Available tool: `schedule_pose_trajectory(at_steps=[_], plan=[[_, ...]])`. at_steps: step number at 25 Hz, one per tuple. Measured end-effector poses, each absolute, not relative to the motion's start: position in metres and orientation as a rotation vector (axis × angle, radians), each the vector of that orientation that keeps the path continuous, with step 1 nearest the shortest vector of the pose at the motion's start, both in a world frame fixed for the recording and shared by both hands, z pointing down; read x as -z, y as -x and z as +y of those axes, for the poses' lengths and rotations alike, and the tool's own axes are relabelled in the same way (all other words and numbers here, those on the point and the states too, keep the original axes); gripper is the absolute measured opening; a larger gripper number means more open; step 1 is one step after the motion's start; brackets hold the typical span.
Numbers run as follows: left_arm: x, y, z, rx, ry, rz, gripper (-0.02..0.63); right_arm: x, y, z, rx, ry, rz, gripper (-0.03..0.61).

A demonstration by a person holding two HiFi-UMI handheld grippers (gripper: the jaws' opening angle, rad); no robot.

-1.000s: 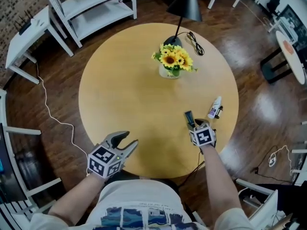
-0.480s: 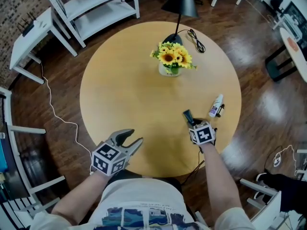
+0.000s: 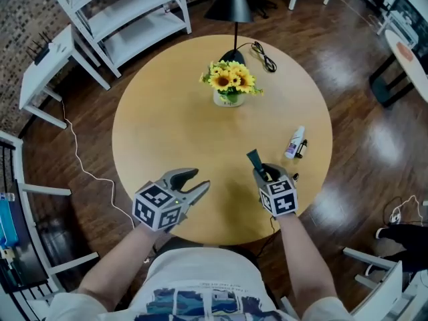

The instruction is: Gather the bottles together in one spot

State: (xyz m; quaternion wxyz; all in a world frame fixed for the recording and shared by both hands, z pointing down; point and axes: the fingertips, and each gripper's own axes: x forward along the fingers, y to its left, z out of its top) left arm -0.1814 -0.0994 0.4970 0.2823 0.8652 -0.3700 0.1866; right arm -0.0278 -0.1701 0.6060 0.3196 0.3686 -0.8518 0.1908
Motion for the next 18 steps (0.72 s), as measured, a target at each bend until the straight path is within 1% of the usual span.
schedule_pose_trajectory(at_steps=[5,11,18], plan=[[-0.468,0.142,-0.127,-0.419,-2.37,-0.819,0.166,-0.555,0.036,-0.155,-0.376,-0.999,-2.432,0.135],[-0.444,0.101,-0.158,-0.425,-2.403,-0.634,0.166,-0.515,0.037,-0.143,-0.285,-1.003,-2.558,0.135],[-0.455,0.057,-0.162,-0.545,-2.375,-0.452,0.166,-0.491,0.035,-0.133,-0.215,-0.981,-2.621,0.136]])
